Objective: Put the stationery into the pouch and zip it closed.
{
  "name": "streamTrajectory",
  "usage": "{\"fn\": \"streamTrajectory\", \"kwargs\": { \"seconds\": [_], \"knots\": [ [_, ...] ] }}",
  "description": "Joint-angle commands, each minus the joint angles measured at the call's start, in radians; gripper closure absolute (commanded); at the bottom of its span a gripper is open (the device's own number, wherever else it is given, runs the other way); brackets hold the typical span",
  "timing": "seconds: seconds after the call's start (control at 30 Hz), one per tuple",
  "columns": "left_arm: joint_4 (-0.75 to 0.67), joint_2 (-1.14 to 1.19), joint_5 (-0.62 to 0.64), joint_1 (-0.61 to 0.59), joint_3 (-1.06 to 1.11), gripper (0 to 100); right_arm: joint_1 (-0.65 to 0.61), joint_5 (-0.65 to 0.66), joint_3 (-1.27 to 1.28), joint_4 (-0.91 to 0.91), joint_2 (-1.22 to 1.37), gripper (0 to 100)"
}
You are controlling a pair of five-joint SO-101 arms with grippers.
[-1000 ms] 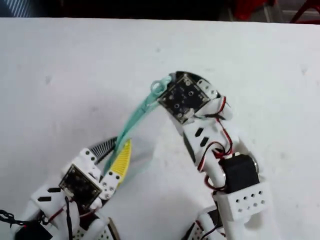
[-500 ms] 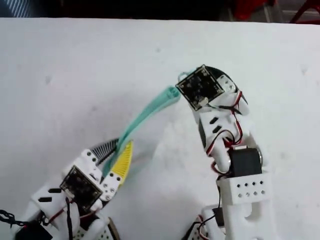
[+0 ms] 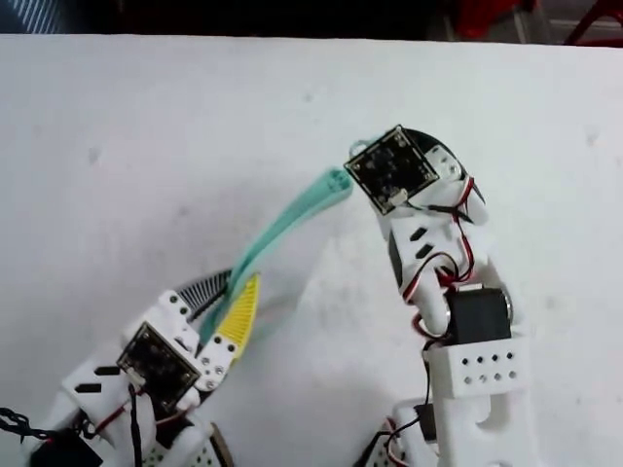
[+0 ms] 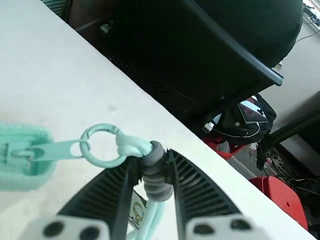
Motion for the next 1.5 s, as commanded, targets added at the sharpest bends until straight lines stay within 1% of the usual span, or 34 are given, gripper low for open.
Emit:
{"fn": "streamTrajectory", "kwargs": {
  "seconds": [0.0, 1.47],
  "knots": [
    [0.026, 0.005, -0.002, -0.008, -0.011, 98, 0.088, 0.008, -0.002, -0.031, -0.005, 98.1],
    [0.028, 0.005, -0.003, -0.008, -0.011, 98, 0.093, 0.008, 0.025, -0.061, 0.015, 98.1]
  ]
}}
